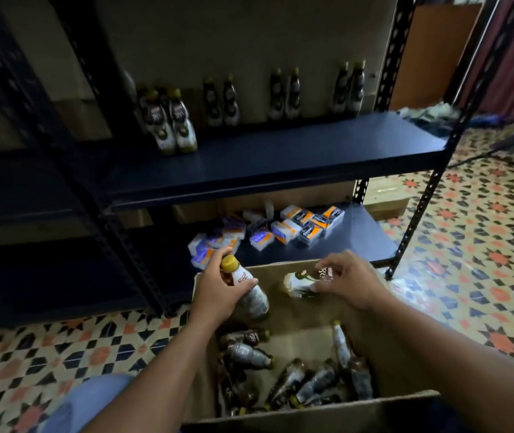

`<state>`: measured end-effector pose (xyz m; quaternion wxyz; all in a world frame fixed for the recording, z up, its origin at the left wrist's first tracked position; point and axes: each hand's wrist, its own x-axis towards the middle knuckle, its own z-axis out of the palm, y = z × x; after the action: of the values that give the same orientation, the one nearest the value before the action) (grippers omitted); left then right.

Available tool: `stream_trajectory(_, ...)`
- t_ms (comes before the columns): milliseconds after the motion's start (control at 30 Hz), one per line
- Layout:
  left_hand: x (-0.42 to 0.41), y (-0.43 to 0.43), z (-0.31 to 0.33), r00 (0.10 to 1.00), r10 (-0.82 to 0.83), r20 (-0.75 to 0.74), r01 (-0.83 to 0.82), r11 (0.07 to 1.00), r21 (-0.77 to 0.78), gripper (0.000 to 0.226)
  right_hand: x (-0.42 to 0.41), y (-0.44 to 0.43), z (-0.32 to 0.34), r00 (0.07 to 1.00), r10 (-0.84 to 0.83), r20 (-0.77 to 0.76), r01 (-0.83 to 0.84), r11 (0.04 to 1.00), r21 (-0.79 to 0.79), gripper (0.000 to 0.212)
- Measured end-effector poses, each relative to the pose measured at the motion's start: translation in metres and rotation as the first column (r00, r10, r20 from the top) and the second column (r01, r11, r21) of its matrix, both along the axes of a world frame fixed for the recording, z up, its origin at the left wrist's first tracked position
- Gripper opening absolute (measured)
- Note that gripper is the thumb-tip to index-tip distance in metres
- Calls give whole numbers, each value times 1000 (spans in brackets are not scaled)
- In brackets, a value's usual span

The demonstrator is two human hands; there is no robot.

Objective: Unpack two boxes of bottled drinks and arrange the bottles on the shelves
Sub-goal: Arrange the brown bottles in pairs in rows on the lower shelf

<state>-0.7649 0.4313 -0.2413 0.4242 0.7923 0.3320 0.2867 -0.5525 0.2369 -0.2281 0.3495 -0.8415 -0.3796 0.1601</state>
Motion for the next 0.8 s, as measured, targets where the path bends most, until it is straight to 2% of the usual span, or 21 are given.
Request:
stream_trajectory(133,-12,7,47,994,27,103,-33,998,61,69,-9,5,45,1000,-21,-18,23,988,153,65)
stream_trajectory(367,-13,28,131,973,5,231,-42,987,157,65,-8,32,125,995,-51,84,14,918,396,69)
stream_trajectory(533,3,53,178,956,9,293,-78,971,225,65,2,65,171,984,-67,163,-13,896,443,70)
stream_trajectory(800,43,102,220,963,5,270,-86,954,287,62,24,130,197,969,-103,226,-18,879,476,60)
